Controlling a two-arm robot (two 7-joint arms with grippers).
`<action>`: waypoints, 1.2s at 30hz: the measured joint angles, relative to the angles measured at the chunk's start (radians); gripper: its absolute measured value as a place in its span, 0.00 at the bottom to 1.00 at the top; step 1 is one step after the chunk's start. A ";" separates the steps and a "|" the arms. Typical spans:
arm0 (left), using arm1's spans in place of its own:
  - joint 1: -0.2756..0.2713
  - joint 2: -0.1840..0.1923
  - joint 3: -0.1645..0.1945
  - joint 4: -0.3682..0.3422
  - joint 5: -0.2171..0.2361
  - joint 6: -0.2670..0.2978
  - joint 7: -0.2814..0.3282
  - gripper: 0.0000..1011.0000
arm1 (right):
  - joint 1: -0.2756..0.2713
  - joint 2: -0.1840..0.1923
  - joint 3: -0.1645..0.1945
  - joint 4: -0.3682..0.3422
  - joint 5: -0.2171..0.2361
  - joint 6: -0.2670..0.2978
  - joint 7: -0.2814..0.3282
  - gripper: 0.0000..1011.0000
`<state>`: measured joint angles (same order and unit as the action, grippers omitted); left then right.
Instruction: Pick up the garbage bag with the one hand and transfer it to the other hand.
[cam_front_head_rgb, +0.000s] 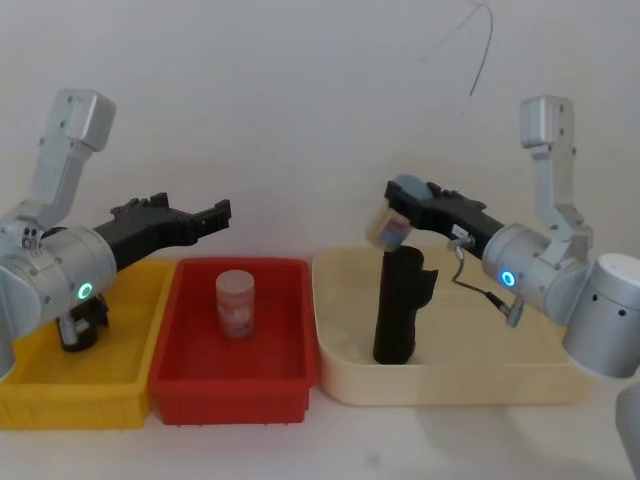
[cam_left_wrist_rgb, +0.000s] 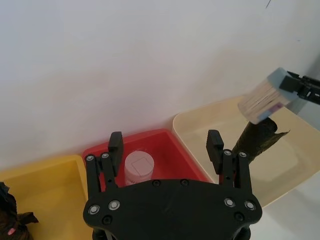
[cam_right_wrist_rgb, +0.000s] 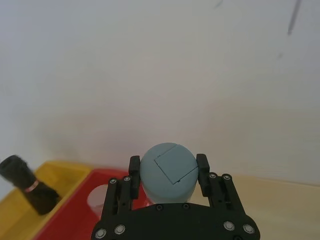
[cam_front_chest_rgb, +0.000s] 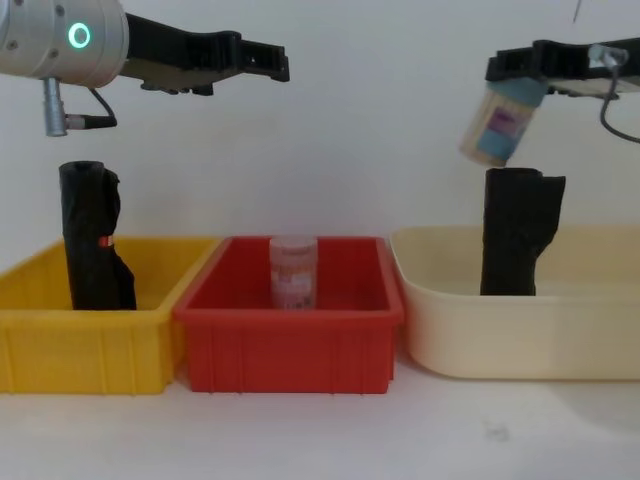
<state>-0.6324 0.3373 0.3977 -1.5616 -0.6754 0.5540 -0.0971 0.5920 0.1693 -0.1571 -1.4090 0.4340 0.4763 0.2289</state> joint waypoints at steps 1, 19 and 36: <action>0.000 0.000 0.000 0.000 0.000 0.000 0.000 0.99 | 0.005 0.003 0.005 0.012 0.001 -0.009 0.000 0.64; 0.000 0.000 0.000 0.000 0.000 0.000 0.000 0.99 | 0.067 0.019 0.044 0.138 0.005 -0.101 -0.025 0.64; 0.000 0.000 0.000 0.000 0.000 0.000 0.000 0.99 | 0.043 0.061 0.038 0.148 0.003 -0.141 0.000 0.85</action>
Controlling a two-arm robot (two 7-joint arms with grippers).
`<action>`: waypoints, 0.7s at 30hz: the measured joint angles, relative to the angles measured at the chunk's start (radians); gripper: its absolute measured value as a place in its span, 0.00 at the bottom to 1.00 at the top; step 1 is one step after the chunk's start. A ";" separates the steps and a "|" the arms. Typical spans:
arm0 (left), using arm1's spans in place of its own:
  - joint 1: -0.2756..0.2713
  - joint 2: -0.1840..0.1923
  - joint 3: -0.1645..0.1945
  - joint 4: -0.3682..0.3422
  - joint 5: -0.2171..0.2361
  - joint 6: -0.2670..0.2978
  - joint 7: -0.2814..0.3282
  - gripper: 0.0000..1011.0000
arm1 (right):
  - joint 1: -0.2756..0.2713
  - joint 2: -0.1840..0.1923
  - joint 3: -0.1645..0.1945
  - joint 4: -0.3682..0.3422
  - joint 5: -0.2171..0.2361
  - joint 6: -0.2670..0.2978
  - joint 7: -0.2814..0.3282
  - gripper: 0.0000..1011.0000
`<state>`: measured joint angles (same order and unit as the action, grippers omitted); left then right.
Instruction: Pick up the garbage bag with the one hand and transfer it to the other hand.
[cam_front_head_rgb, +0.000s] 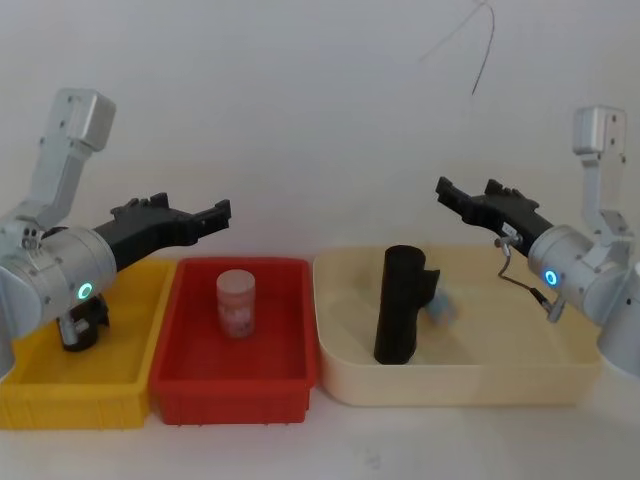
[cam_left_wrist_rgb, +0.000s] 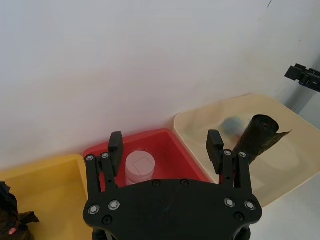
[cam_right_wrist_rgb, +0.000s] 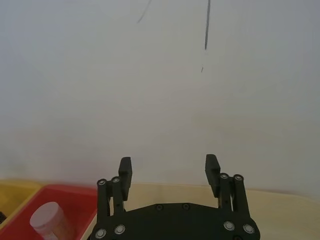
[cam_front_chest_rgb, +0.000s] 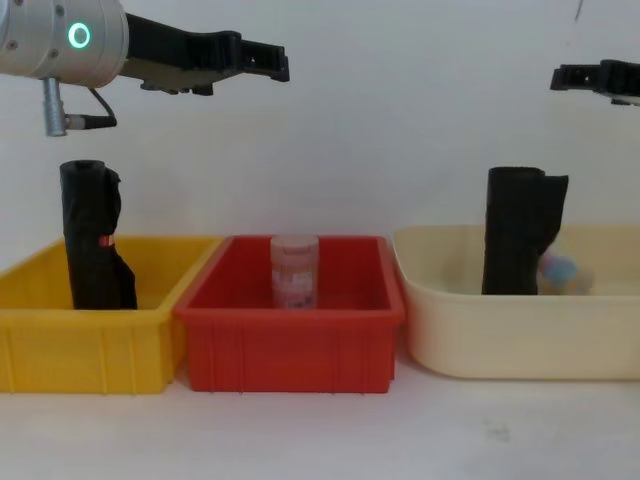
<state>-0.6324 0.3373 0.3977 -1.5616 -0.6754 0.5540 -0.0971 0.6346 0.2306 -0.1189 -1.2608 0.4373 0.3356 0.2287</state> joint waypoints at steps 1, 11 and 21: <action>0.000 0.000 0.000 0.000 0.000 0.000 0.000 0.99 | -0.003 0.002 0.000 -0.002 0.001 -0.004 0.002 0.86; 0.000 0.000 0.000 0.000 0.000 0.000 0.000 0.99 | -0.043 0.023 -0.013 -0.062 0.010 -0.068 0.054 0.99; 0.000 0.000 0.000 0.000 0.000 0.000 0.000 0.99 | -0.115 0.041 -0.045 -0.195 0.023 -0.113 0.113 0.99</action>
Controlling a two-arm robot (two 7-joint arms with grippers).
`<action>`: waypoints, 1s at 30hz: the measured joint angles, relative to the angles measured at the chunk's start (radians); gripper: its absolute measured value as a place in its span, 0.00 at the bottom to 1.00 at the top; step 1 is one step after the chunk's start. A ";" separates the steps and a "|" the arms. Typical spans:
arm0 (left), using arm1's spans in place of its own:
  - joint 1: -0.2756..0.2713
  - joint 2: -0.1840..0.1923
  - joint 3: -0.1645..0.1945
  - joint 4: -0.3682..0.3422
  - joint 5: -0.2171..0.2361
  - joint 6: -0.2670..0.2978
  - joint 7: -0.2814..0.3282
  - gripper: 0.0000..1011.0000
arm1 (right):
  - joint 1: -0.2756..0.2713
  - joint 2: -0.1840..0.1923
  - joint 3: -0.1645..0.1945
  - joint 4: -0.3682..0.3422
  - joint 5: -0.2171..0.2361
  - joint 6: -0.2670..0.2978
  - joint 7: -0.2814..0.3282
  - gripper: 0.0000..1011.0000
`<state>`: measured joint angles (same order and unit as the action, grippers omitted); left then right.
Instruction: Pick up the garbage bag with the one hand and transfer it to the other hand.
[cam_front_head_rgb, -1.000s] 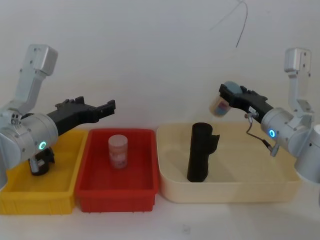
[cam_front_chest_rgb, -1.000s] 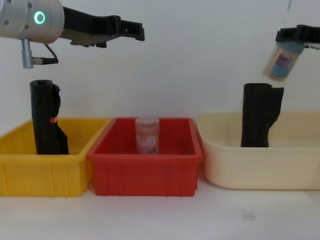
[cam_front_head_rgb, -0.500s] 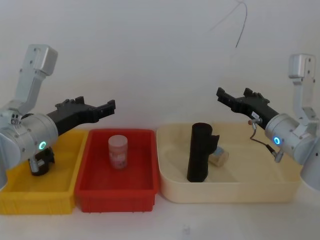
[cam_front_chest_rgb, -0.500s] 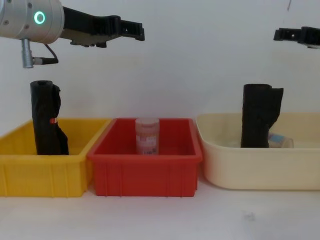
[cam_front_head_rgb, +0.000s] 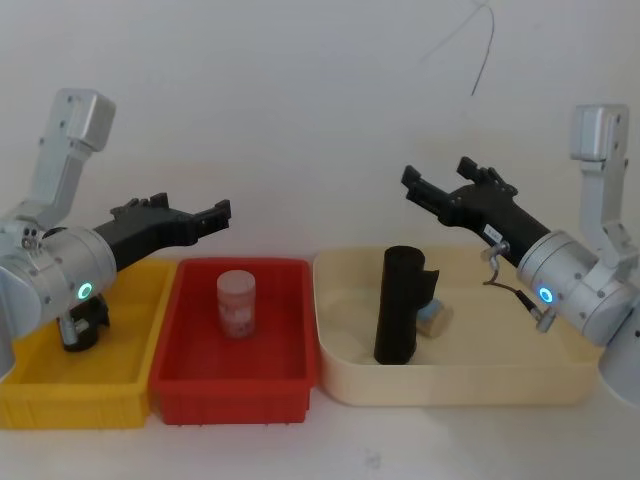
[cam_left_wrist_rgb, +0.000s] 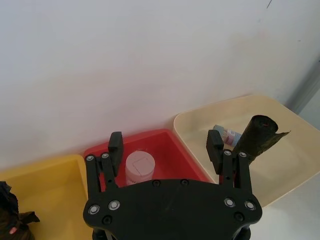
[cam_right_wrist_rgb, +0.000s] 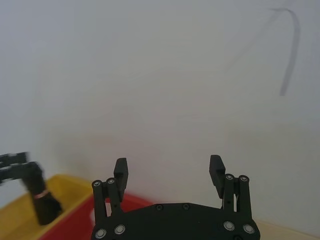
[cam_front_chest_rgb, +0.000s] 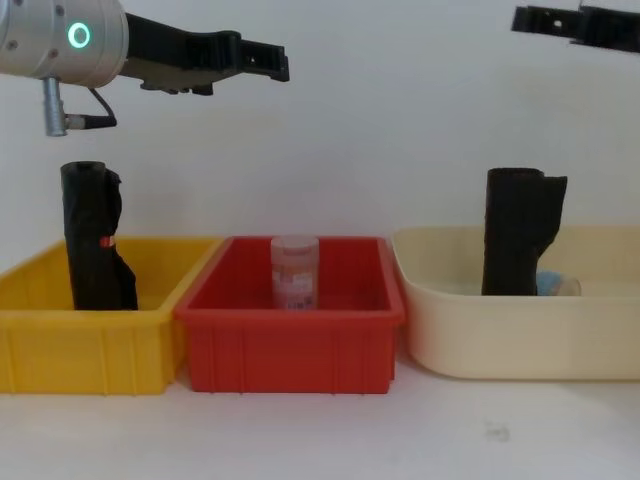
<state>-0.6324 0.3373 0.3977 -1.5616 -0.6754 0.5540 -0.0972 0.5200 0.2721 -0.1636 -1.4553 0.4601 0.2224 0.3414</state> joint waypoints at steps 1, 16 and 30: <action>0.000 0.000 0.000 0.000 0.000 0.000 0.000 0.99 | -0.012 0.003 -0.006 -0.024 0.002 -0.003 0.007 0.99; 0.000 0.000 0.000 0.000 0.000 0.000 0.000 0.99 | -0.104 0.019 -0.065 -0.184 0.004 -0.009 0.036 0.99; 0.000 0.000 0.000 0.000 0.000 0.000 0.000 0.99 | -0.134 0.023 -0.084 -0.236 0.004 -0.010 0.042 0.99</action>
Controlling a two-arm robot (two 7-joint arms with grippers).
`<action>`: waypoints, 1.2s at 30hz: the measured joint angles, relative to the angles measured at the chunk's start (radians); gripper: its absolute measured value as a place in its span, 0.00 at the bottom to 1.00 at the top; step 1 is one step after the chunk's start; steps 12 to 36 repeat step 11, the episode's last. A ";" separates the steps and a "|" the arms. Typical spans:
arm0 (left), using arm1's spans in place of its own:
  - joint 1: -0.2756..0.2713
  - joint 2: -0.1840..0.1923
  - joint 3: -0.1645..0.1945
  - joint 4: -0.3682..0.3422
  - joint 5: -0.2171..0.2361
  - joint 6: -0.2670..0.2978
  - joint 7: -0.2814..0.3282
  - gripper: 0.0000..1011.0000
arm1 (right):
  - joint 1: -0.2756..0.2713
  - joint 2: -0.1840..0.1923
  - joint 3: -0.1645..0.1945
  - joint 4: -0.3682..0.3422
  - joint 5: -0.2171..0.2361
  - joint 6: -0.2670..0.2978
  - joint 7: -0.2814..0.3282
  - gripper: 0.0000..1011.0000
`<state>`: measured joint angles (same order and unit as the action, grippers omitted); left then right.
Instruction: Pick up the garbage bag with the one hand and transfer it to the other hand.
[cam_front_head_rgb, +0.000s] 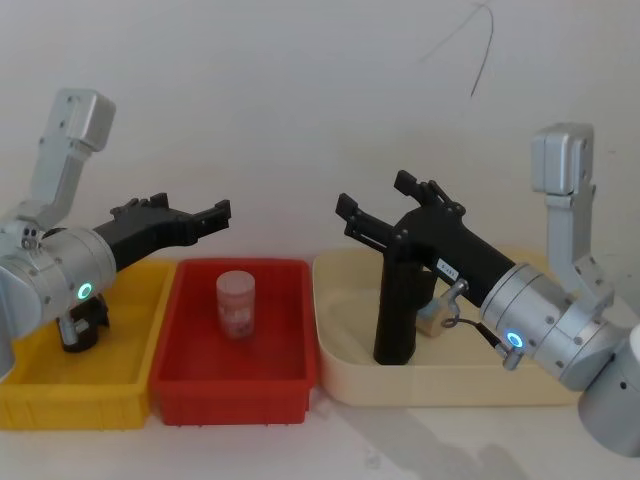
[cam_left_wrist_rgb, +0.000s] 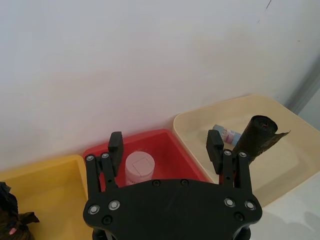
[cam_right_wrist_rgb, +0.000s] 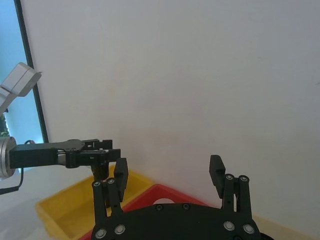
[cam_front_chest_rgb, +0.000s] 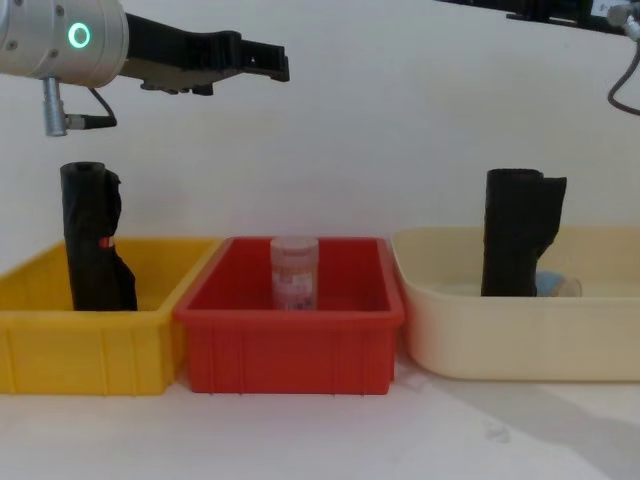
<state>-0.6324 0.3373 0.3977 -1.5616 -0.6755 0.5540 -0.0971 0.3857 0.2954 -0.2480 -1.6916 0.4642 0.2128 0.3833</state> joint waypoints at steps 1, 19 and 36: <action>0.000 0.000 0.000 0.000 0.000 0.000 0.000 0.99 | -0.002 0.000 -0.001 -0.003 0.000 0.000 0.000 0.99; 0.000 0.000 0.000 0.000 0.000 0.000 0.000 0.99 | -0.009 0.001 -0.006 -0.016 -0.001 0.000 0.002 0.99; 0.000 0.000 0.000 0.000 0.000 0.000 0.000 0.99 | -0.009 0.001 -0.006 -0.016 -0.001 0.000 0.002 0.99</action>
